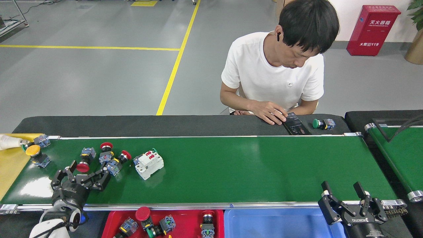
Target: Pick switch part from conveyor to tray
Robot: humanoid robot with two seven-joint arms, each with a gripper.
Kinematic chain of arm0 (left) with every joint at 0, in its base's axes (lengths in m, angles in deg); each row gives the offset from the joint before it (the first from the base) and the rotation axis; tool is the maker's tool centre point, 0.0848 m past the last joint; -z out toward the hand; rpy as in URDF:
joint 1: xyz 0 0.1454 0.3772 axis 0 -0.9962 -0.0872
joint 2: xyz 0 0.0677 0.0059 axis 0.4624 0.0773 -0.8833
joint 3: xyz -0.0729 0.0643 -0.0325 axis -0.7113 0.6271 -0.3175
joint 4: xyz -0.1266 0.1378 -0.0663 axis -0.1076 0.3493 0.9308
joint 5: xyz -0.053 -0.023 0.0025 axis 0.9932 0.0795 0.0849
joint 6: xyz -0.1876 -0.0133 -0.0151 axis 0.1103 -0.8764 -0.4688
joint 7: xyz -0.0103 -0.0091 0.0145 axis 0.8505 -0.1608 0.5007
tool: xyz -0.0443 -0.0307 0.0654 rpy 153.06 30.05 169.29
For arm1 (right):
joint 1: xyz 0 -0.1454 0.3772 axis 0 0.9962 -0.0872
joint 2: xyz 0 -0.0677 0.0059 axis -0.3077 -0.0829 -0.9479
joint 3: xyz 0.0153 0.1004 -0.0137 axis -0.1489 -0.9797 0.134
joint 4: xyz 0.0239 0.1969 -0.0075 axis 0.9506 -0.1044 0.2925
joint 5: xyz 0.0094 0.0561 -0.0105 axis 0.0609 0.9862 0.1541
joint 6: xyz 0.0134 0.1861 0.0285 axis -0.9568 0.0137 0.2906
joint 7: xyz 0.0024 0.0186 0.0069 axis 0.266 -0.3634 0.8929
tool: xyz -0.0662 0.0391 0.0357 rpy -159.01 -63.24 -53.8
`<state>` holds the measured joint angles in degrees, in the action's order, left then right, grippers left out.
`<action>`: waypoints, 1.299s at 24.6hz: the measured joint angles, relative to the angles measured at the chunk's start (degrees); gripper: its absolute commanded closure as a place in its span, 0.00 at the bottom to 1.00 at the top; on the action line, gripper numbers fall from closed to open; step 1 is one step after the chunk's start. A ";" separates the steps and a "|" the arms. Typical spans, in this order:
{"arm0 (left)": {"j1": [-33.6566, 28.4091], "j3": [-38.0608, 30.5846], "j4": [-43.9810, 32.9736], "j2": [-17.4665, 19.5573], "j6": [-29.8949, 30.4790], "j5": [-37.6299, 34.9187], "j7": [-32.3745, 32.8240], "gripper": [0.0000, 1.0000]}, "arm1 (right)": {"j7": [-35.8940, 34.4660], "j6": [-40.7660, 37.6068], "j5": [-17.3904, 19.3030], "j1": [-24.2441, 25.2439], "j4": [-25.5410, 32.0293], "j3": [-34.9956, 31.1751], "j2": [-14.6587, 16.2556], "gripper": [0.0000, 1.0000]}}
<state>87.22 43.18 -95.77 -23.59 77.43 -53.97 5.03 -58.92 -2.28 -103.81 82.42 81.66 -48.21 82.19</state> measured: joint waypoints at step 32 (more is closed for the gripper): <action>-32.59 3.37 -38.75 3.78 5.05 13.65 -3.15 0.95 | 0.00 0.00 0.03 0.88 -0.02 2.13 -0.20 0.02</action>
<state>54.63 46.55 -134.52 -19.81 82.47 -40.32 1.88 -58.92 -2.29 -103.78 83.30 81.65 -46.08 82.00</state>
